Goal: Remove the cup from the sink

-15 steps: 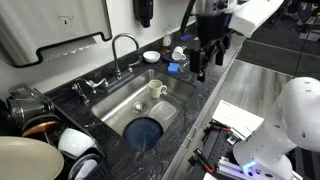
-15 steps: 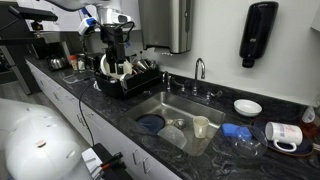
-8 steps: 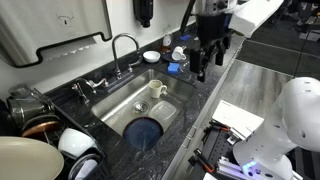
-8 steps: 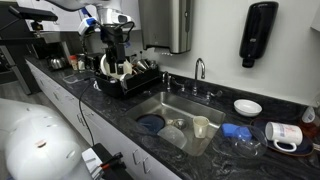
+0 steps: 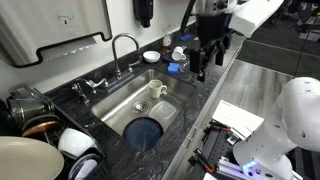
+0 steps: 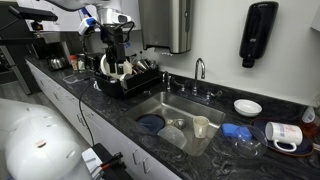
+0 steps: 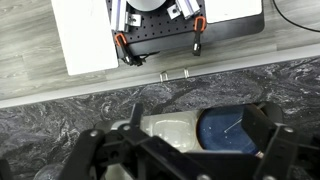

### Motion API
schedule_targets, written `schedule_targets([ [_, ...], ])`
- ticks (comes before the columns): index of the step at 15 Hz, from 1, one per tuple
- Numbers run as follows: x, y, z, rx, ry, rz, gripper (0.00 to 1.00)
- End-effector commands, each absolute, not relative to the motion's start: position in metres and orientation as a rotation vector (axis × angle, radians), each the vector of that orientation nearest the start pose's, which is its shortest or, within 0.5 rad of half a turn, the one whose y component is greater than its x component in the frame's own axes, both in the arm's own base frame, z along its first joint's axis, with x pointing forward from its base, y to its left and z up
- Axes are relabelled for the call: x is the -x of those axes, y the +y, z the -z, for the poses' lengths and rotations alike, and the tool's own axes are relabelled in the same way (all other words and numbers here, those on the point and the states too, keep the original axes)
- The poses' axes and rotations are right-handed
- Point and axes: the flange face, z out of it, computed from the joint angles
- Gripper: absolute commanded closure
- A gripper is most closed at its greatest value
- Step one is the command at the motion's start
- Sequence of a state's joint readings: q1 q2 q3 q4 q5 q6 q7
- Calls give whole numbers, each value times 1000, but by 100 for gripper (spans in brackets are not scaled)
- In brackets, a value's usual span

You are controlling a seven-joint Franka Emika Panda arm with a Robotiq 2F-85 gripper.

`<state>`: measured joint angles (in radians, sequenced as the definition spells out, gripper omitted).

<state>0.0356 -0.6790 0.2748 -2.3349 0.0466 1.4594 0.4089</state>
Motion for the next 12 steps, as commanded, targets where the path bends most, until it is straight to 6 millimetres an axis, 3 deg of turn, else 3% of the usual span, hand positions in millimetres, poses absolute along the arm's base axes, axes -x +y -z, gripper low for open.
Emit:
schedule_targets([
  [1,-304,122,-549,3305,291,-272,0],
  [6,-304,122,-549,3305,291,-272,0],
  [9,-317,124,-536,3324,239,-268,0],
  [12,-332,122,-530,3334,236,-109,0],
])
